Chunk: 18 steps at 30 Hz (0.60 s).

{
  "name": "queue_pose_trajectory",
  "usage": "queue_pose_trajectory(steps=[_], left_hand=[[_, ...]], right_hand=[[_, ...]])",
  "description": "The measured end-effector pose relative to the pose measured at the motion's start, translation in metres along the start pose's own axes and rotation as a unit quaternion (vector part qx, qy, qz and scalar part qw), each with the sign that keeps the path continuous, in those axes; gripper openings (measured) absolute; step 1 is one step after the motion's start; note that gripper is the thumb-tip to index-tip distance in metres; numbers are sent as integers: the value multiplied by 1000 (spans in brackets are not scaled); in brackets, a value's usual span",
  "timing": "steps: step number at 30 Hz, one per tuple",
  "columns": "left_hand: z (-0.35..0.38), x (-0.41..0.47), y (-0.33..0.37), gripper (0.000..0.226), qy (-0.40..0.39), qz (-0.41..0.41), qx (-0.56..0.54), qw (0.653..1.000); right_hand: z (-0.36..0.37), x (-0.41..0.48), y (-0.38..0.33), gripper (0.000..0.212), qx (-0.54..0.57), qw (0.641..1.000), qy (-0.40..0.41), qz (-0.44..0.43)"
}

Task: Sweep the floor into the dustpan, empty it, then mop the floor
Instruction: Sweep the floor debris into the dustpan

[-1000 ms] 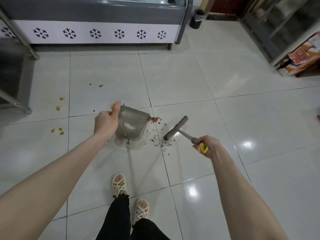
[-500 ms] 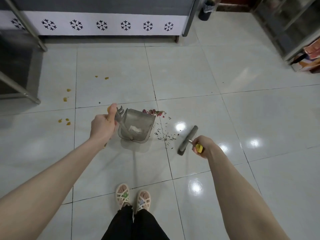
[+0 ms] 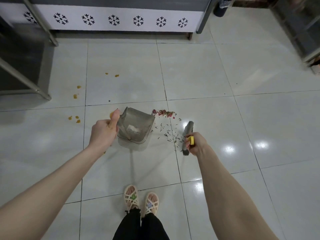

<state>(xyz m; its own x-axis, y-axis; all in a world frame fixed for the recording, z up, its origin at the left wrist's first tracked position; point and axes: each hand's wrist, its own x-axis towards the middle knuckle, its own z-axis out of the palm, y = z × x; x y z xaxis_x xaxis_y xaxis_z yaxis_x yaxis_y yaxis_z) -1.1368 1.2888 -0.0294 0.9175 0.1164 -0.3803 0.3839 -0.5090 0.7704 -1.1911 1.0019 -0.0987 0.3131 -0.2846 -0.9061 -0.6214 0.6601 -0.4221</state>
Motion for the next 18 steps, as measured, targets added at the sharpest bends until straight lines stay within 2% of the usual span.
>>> queue_pose_trajectory(steps=[9,18], left_hand=[[-22,26,4,70,1,-1,0,1000],[-30,39,20,70,-18,-1,-4,1000]], right_hand=[[60,-8,-10,16,-21,997,-66,21],[45,-29,-42,16,-29,999,23,-31]])
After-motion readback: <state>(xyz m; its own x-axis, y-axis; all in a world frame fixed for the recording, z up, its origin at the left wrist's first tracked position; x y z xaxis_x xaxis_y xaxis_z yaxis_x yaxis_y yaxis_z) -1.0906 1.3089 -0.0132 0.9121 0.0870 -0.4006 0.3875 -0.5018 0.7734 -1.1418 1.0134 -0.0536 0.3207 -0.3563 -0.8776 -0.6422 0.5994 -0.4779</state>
